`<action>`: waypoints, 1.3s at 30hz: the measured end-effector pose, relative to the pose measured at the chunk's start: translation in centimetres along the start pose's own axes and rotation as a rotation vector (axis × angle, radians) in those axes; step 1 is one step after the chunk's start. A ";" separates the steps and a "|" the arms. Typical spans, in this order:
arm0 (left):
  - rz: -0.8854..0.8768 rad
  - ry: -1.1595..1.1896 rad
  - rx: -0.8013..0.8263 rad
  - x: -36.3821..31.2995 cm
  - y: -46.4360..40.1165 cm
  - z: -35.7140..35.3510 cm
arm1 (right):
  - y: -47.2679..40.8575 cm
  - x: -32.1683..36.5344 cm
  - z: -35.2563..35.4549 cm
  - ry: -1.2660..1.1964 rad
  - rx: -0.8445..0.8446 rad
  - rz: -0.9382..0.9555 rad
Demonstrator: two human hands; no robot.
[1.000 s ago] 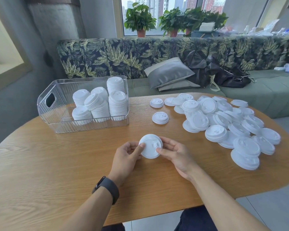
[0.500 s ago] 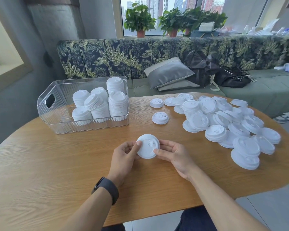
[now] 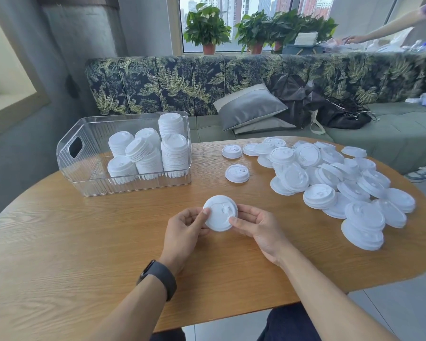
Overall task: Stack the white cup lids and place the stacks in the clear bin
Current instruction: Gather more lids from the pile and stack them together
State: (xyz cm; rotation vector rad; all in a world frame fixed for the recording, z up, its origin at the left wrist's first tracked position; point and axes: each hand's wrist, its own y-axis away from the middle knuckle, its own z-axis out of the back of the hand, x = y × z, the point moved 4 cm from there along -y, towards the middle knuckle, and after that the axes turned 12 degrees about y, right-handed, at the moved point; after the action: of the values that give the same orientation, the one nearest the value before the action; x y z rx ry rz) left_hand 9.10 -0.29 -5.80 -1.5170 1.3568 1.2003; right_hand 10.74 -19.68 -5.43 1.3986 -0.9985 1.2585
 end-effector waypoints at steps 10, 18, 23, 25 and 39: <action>-0.101 -0.177 -0.028 0.6 0.4 0.4 | 0.0 0.5 -0.2 -0.066 -0.060 -0.038; -0.312 -0.443 0.031 0.1 1.2 -0.3 | -0.1 0.5 -2.2 -0.200 -0.057 -0.057; -0.350 -0.540 0.000 -0.3 1.0 0.5 | -0.5 0.8 -3.6 -0.190 -0.021 -0.037; -0.358 -0.585 0.017 -0.5 1.0 1.0 | -0.7 0.8 -4.0 -0.166 -0.016 -0.033; -0.418 -0.800 0.142 -2.3 1.7 5.3 | -3.5 0.4 -9.0 -0.041 0.009 -0.078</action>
State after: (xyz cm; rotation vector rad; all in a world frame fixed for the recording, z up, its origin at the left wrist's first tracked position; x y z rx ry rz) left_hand 6.66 5.08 -4.97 -0.9710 0.5437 1.2078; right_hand 12.41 -10.17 -5.52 1.4620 -0.9581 1.1825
